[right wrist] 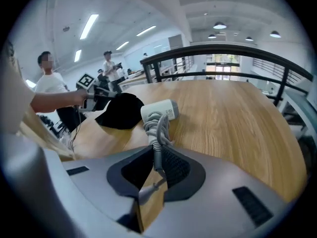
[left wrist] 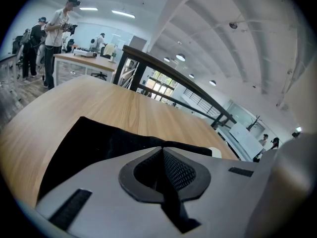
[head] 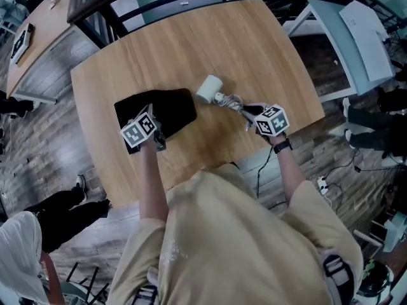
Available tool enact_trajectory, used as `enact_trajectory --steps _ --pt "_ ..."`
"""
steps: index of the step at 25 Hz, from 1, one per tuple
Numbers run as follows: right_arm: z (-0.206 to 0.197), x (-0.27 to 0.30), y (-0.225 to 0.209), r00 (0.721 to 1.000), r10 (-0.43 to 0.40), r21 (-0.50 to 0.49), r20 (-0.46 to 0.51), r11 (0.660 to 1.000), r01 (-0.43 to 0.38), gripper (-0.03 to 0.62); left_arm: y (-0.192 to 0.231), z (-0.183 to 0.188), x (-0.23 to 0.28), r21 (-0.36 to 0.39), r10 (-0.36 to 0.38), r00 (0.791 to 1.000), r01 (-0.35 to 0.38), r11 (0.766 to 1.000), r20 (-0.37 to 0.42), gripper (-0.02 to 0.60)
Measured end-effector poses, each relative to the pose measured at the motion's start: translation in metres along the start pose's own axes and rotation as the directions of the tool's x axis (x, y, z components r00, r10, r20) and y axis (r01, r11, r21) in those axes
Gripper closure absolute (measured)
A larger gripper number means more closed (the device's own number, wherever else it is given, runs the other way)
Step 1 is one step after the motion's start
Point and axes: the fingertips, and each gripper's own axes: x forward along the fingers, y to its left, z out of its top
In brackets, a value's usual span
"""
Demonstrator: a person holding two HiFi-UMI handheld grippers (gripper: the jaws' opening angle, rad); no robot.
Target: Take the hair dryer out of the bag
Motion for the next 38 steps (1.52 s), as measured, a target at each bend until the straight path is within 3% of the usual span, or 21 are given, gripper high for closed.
enact_trajectory --steps 5,8,14,15,17,19,21,24,28,30,32,35,38 --pt "-0.022 0.021 0.032 0.981 -0.167 0.27 0.098 0.953 0.135 0.539 -0.003 -0.005 -0.005 0.03 -0.011 1.0 0.011 0.999 -0.008 0.563" --pt "-0.03 0.032 0.048 0.964 -0.236 0.353 0.124 0.918 0.18 0.539 -0.006 -0.008 -0.006 0.059 -0.018 1.0 0.019 0.998 -0.011 0.563" --pt "-0.035 0.036 0.051 0.941 -0.311 0.337 0.134 0.907 0.252 0.538 -0.016 -0.017 -0.004 0.124 -0.065 0.997 0.069 0.99 -0.035 0.562" --pt "-0.036 0.034 0.048 0.934 -0.333 0.309 0.127 0.908 0.281 0.535 -0.021 -0.016 -0.004 0.137 -0.081 0.996 0.085 0.987 -0.037 0.546" --pt "-0.036 0.024 0.046 0.917 -0.38 0.262 0.12 0.903 0.34 0.466 -0.031 -0.014 -0.009 0.157 -0.125 0.991 0.129 0.979 -0.037 0.405" --pt "-0.033 0.01 0.047 0.9 -0.415 0.258 0.134 0.891 0.373 0.398 -0.037 -0.012 -0.02 0.174 -0.151 0.988 0.154 0.973 -0.03 0.375" --pt "-0.022 -0.003 0.049 0.884 -0.435 0.298 0.172 0.878 0.374 0.384 -0.04 -0.008 -0.036 0.198 -0.162 0.987 0.16 0.967 -0.006 0.368" --pt "0.02 -0.013 0.067 0.871 -0.402 0.299 0.282 0.899 0.319 0.382 -0.045 -0.001 -0.065 0.247 -0.178 0.983 0.162 0.955 0.043 0.367" --pt "0.096 -0.014 0.119 0.864 -0.298 0.135 0.405 0.955 0.266 0.384 -0.054 0.016 -0.107 0.302 -0.207 0.97 0.16 0.94 0.13 0.368" --pt "0.128 -0.012 0.15 0.87 -0.225 0.06 0.439 0.973 0.222 0.447 -0.059 0.028 -0.128 0.335 -0.22 0.961 0.153 0.93 0.17 0.37" --pt "0.156 -0.011 0.18 0.866 -0.163 -0.002 0.473 0.982 0.186 0.464 -0.062 0.038 -0.148 0.371 -0.22 0.953 0.131 0.919 0.209 0.378" --pt "0.192 -0.018 0.218 0.837 -0.11 -0.079 0.536 0.981 0.179 0.497 -0.063 0.053 -0.181 0.409 -0.22 0.934 0.09 0.908 0.283 0.422" --pt "0.223 -0.036 0.245 0.79 -0.092 -0.133 0.606 0.968 0.214 0.541 -0.064 0.068 -0.212 0.432 -0.214 0.909 0.042 0.901 0.358 0.479"
